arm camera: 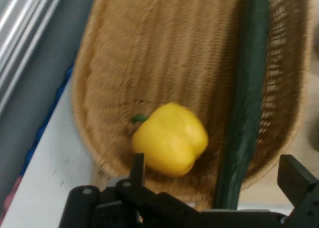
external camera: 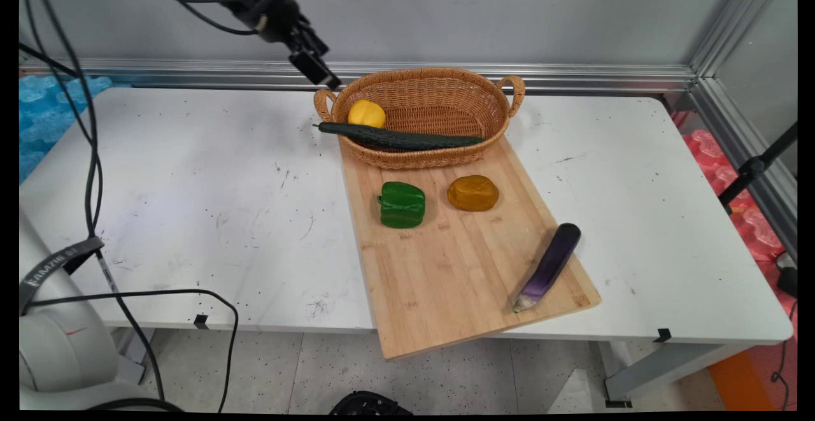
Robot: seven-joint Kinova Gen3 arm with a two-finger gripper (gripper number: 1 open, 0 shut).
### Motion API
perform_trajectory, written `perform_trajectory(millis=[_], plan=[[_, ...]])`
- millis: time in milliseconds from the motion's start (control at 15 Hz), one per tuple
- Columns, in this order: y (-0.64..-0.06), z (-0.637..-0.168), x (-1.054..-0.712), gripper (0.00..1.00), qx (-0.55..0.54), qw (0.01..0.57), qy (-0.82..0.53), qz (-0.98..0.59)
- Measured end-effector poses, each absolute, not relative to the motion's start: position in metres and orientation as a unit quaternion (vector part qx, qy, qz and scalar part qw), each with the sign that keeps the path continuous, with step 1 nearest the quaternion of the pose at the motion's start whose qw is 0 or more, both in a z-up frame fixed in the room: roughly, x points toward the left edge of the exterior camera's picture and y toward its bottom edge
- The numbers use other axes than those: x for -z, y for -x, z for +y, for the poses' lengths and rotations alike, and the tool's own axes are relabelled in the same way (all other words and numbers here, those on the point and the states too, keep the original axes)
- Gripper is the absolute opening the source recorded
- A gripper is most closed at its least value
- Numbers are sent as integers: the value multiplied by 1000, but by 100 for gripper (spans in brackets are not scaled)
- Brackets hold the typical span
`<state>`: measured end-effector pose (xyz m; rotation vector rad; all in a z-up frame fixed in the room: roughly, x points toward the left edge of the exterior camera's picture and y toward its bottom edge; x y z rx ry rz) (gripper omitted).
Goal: Pick up the cucumber from the vegetable basket
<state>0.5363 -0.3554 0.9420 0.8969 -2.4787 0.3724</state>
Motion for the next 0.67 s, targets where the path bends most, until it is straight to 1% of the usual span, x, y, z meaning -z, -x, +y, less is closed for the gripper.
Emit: perform_trajectory(millis=[400, 667], plan=[[-503, -386, -925, 100, -98, 241, -263, -929], [-481, -407, -904, 100, -72, 240, -228, -941]])
